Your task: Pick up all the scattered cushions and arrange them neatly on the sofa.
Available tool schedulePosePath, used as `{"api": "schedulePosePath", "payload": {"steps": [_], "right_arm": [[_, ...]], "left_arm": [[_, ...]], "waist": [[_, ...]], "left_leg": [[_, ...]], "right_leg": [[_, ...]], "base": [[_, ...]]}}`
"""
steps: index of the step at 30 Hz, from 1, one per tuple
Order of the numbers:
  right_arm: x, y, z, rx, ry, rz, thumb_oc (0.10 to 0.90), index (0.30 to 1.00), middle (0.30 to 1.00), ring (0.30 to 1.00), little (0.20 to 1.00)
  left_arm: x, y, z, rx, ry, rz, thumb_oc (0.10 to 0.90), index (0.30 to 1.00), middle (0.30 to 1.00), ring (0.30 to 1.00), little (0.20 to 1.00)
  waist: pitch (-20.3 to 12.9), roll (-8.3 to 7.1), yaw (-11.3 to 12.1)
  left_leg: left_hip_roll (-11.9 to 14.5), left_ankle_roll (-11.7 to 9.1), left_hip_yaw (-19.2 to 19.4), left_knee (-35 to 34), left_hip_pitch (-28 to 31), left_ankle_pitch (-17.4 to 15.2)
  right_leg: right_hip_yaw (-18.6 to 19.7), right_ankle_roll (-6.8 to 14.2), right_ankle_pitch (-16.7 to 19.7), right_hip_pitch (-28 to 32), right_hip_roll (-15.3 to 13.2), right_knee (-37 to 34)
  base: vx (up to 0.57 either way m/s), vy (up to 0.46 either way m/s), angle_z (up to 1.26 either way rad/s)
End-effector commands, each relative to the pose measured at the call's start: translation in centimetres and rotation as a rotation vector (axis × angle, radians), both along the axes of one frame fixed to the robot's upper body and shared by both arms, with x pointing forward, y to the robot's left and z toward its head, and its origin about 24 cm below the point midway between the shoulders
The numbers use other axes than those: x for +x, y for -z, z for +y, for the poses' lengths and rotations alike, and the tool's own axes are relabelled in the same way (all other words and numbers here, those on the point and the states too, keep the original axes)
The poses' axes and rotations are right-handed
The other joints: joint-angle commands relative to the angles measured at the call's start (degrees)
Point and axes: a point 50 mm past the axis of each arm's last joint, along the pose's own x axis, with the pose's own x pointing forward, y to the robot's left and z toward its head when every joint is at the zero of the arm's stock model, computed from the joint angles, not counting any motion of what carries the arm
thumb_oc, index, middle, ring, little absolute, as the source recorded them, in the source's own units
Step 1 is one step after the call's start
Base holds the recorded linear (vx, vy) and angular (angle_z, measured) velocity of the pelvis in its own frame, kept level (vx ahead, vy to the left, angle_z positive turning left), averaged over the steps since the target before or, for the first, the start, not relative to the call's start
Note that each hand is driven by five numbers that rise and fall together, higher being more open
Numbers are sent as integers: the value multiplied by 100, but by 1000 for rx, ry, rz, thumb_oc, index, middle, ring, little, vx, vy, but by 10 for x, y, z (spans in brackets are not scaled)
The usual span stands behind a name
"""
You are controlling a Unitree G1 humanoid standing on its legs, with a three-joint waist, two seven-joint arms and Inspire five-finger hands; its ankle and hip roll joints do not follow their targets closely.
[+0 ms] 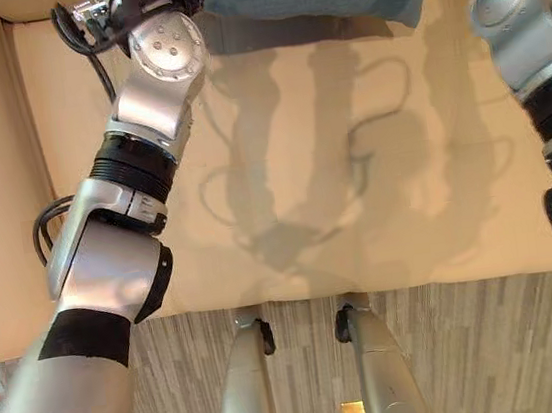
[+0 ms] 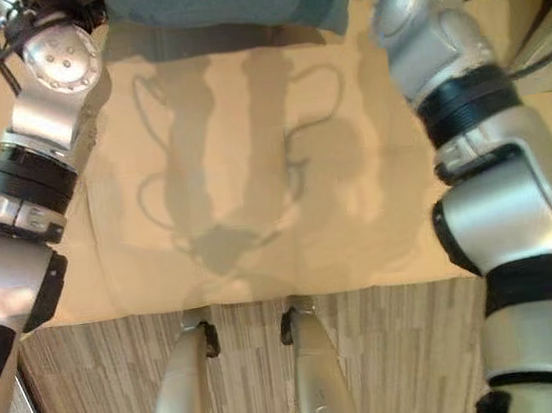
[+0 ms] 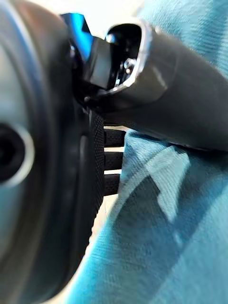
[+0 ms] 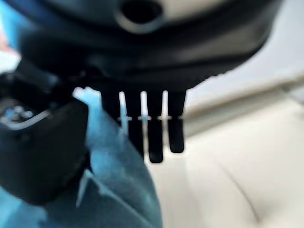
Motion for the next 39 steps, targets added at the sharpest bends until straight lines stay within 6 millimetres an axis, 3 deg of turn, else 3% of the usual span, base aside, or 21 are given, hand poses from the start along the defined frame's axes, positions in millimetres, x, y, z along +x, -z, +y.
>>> {"api": "schedulePosePath", "payload": {"steps": [1,3,4,5,6,9,14,17,20,24,27,28,29,30,32,33,35,38,39], "right_arm": [[6,-1,5,94,-99,66,800,900,900,900,900],[13,10,4,79,-124,180,800,900,900,900,900],[13,9,4,79,-124,180,800,900,900,900,900],[17,16,4,101,-155,232,800,900,900,900,900],[17,15,4,101,-155,232,800,900,900,900,900],[20,25,-2,139,-184,268,800,900,900,900,900],[20,33,-7,177,-214,265,800,900,900,900,900],[17,50,-18,205,-222,255,800,900,900,900,900],[15,67,-32,304,-225,242,800,900,900,900,900],[6,82,-45,408,-256,186,800,900,900,900,900],[-5,127,-64,576,-291,153,800,900,900,900,900],[-5,129,-65,578,-290,155,800,900,900,900,900],[-11,154,-72,641,-285,176,800,900,900,900,900],[-11,156,-73,642,-284,178,800,900,900,900,900],[-17,175,-79,670,-269,195,800,900,900,900,900],[-26,192,-84,666,-240,214,800,900,900,900,900],[-37,208,-92,594,-216,279,800,900,900,900,900],[-64,241,-103,324,-149,511,800,900,900,900,900],[-65,241,-104,324,-148,512,800,900,900,900,900]], "left_arm": [[13,23,-10,12,85,141,800,900,900,900,900],[28,63,10,-89,88,335,800,900,900,900,900],[28,63,10,-89,88,335,800,900,900,900,900],[32,80,20,-141,76,420,800,900,900,900,900],[32,80,20,-142,76,420,800,900,900,900,900],[34,107,34,-152,40,511,800,900,900,900,900],[33,119,44,-145,7,530,800,900,900,900,900],[29,122,64,-191,-37,495,800,900,900,900,900],[25,125,69,-229,-11,444,800,900,900,900,900],[17,148,78,-244,-13,434,800,900,900,900,900],[1,179,87,-236,-8,423,800,900,900,900,900],[1,180,87,-234,-9,426,800,900,900,900,900],[-7,210,97,-298,-29,487,800,900,900,900,900],[-7,211,97,-297,-29,490,800,900,900,900,900],[-17,235,104,-318,-50,539,800,900,900,900,900],[-29,262,109,-357,-68,596,800,900,900,900,900],[-47,288,117,-311,-94,651,800,900,900,900,900],[-92,346,131,-301,-109,807,800,900,900,900,900],[-92,347,131,-300,-109,809,800,900,900,900,900]], "waist": [[-788,-127,88],[-777,-158,98],[-775,-157,97],[-770,-172,103],[-765,-171,101],[-749,-196,117],[-757,-197,133],[-788,-228,133],[-830,-217,149],[-852,-139,173],[-970,-119,149],[-981,-126,154],[-1081,-135,143],[-1091,-139,147],[-1172,-145,144],[-1225,-154,135],[-1288,-181,136],[-1424,-229,112],[-1439,-228,115]], "left_leg": [[-21,-529,120,-272,-140,-580],[-24,-535,143,-272,-42,-580],[-24,-535,142,-272,-41,-580],[-16,-540,143,-272,4,-578],[-16,-540,142,-272,8,-578],[-8,-549,147,-272,91,-581],[6,-546,141,-272,192,-597],[33,-543,147,-272,351,-636],[43,-529,158,-272,495,-691],[34,-487,190,-272,666,-758],[50,-450,199,-272,952,-878],[47,-445,198,-272,940,-849],[53,-416,225,-272,1120,-963],[51,-410,225,-272,1107,-935],[41,-363,246,-272,1283,-1031],[37,-321,258,-272,1474,-1128],[52,-278,272,-272,1670,-1196],[63,-187,261,-248,1951,-1294],[61,-184,260,-259,1939,-1269]], "right_leg": [[175,642,-859,-169,-250,430],[177,633,-866,-88,-253,439],[176,633,-866,-87,-253,438],[178,620,-877,-40,-254,453],[177,620,-878,-34,-254,452],[155,600,-883,65,-237,431],[138,571,-932,172,-221,431],[117,541,-1016,326,-210,486],[112,523,-1065,484,-218,511],[112,504,-1155,632,-231,582],[92,467,-1301,880,-249,692],[91,465,-1272,873,-251,684],[96,466,-1357,995,-267,739],[97,464,-1328,987,-269,730],[125,459,-1368,1134,-277,740],[126,458,-1445,1296,-274,743],[139,451,-1490,1488,-262,715],[142,460,-1567,1777,-236,684],[141,460,-1542,1769,-237,669]], "base": [[0,0,0],[6,2,-3],[0,0,0],[0,0,0],[1,8,-5],[0,2,-1],[0,0,0],[23,-9,1],[22,-9,1],[11,8,0],[83,-2,4],[94,12,2],[49,14,3],[95,19,1],[92,20,-4],[141,17,-8],[122,3,-14],[91,0,-10],[67,7,-4]]}}
